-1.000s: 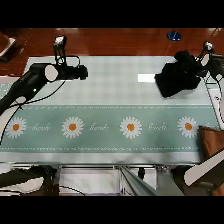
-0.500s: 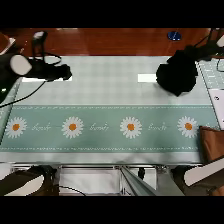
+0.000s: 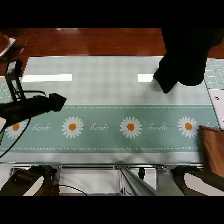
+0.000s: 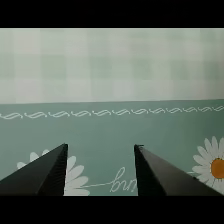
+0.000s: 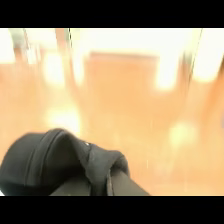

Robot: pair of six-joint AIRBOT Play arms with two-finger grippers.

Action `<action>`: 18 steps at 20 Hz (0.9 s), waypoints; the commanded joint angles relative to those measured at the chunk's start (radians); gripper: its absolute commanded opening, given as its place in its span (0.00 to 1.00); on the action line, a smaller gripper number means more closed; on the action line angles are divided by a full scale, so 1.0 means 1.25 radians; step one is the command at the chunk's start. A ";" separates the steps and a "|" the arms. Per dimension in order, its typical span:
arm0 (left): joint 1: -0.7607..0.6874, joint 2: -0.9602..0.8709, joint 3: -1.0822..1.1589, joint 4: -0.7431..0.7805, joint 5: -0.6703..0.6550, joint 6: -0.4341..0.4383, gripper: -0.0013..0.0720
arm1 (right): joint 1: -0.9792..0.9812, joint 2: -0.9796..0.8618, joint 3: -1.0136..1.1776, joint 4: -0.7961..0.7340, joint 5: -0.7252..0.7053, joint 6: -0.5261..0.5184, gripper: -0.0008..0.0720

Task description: Fold the shirts.

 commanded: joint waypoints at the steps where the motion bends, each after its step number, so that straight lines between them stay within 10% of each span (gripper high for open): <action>1: -0.013 0.056 -0.086 -0.022 0.020 -0.037 0.71 | 0.066 0.110 0.001 0.005 -0.013 -0.035 0.05; 10: -0.013 0.052 -0.091 -0.026 0.035 -0.037 0.71 | 0.335 0.157 -0.117 0.055 0.273 -0.011 0.05; 18: -0.013 0.050 -0.091 -0.025 0.041 -0.037 0.71 | 0.591 0.067 -0.692 0.189 -0.093 0.139 0.05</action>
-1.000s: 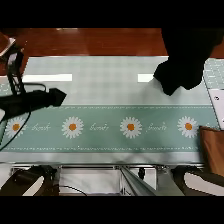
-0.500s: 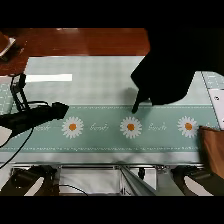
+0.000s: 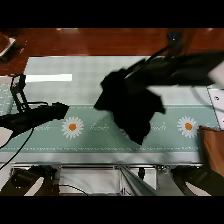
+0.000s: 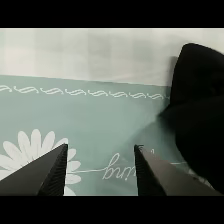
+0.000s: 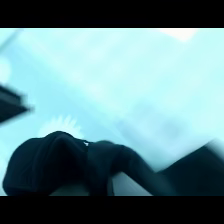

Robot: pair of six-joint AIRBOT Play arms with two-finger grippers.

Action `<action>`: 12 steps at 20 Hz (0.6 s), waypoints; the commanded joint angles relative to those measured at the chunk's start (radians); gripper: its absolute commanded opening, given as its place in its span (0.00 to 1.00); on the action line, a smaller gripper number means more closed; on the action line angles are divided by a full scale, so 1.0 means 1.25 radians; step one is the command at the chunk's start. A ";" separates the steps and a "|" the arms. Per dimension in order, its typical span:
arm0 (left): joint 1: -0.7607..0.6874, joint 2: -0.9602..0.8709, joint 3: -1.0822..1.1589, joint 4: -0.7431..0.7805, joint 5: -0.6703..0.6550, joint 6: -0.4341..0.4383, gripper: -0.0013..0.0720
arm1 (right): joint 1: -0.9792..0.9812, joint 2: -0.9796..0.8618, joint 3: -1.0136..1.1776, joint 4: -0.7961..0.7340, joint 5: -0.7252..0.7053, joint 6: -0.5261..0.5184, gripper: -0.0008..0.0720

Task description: Fold the shirts.

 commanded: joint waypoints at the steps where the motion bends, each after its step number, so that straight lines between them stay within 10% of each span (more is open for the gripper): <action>1: 0.000 -0.003 -0.001 -0.003 0.002 0.000 0.71 | 0.092 -0.096 -0.175 0.130 -0.150 0.049 0.06; 3: 0.000 -0.007 -0.008 -0.021 0.002 0.000 0.71 | 0.114 -0.173 -0.174 0.203 -0.152 0.027 0.59; 12: 0.137 -0.023 0.029 -0.030 -0.292 0.094 0.71 | -0.514 0.034 -0.070 -0.061 0.201 -0.004 0.57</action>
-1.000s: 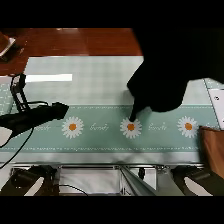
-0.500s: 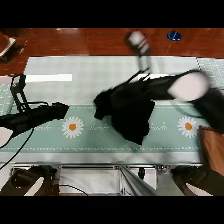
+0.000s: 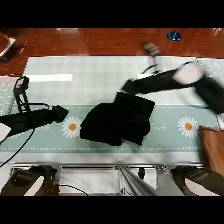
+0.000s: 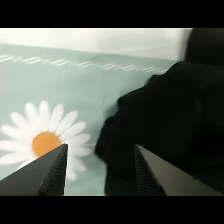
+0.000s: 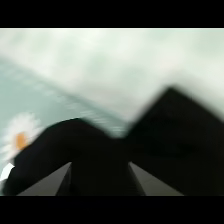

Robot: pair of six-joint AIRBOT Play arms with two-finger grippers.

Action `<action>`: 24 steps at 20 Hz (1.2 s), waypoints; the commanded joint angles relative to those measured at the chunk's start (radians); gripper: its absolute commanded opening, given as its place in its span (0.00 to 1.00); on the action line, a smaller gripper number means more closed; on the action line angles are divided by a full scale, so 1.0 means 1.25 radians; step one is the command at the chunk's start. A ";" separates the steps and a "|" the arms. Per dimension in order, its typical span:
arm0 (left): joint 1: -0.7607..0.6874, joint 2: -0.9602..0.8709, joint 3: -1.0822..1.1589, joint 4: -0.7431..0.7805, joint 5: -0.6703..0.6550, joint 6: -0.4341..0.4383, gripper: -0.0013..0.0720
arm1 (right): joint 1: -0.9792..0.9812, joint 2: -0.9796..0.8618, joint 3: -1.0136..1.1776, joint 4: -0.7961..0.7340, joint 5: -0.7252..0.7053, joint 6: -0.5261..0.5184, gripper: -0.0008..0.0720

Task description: Fold the shirts.

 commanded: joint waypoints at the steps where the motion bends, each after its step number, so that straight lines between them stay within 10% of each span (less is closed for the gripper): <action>1: 0.083 -0.005 -0.007 -0.005 -0.205 0.040 0.71 | -0.332 0.138 -0.014 -0.204 0.164 -0.002 0.57; 6: 0.092 -0.025 -0.221 -0.306 -0.052 0.106 0.71 | -0.624 0.312 -0.363 -0.082 0.082 0.023 0.56; 16: -0.038 -0.295 -0.300 -0.769 0.141 0.511 0.71 | -0.414 0.318 -0.679 0.054 0.068 -0.024 0.56; 17: -0.050 -0.331 -0.290 -0.776 0.135 0.533 0.64 | -0.381 0.309 -0.685 0.071 0.057 -0.022 0.56; 19: -0.053 -0.376 -0.266 -0.776 0.129 0.544 0.08 | -0.309 0.266 -0.685 0.100 0.010 -0.015 0.56; 24: -0.052 -0.383 -0.206 -0.776 0.120 0.564 0.04 | -0.181 0.111 -0.666 0.267 -0.137 -0.089 0.56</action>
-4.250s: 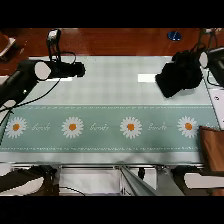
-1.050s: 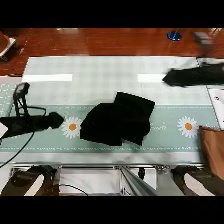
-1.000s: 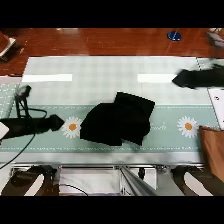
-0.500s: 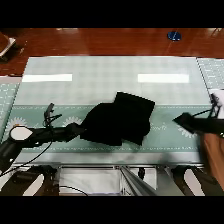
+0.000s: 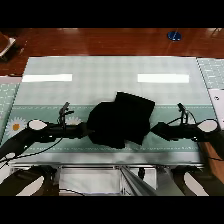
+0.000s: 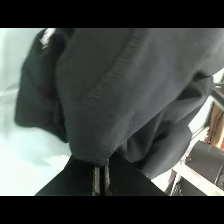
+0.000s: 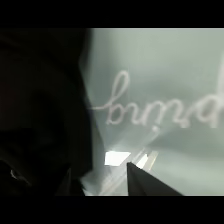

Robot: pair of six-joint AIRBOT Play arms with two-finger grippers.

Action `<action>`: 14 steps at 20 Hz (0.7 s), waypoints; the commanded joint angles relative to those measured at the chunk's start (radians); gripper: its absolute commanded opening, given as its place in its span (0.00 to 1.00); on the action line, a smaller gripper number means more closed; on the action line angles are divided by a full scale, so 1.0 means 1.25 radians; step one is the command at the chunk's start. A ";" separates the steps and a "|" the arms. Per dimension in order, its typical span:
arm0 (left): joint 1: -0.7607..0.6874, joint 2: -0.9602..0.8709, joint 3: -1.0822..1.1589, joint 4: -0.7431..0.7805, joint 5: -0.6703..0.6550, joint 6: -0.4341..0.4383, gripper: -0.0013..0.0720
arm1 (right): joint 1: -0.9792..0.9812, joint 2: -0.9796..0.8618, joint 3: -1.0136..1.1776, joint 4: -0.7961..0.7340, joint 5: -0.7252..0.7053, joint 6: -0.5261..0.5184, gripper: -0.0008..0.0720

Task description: Fold the shirts.

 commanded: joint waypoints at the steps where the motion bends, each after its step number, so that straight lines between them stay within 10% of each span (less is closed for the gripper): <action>1: -0.005 -0.017 0.035 -0.013 -0.004 0.024 0.04 | 0.089 -0.114 0.023 0.119 -0.096 -0.059 0.56; 5: -0.002 -0.016 0.049 -0.013 -0.005 0.026 0.04 | 0.114 -0.220 0.139 0.121 -0.049 -0.118 0.05; 14: 0.259 0.176 0.605 -0.025 0.055 0.066 0.04 | 0.018 -0.151 1.108 -0.154 0.182 -0.023 0.05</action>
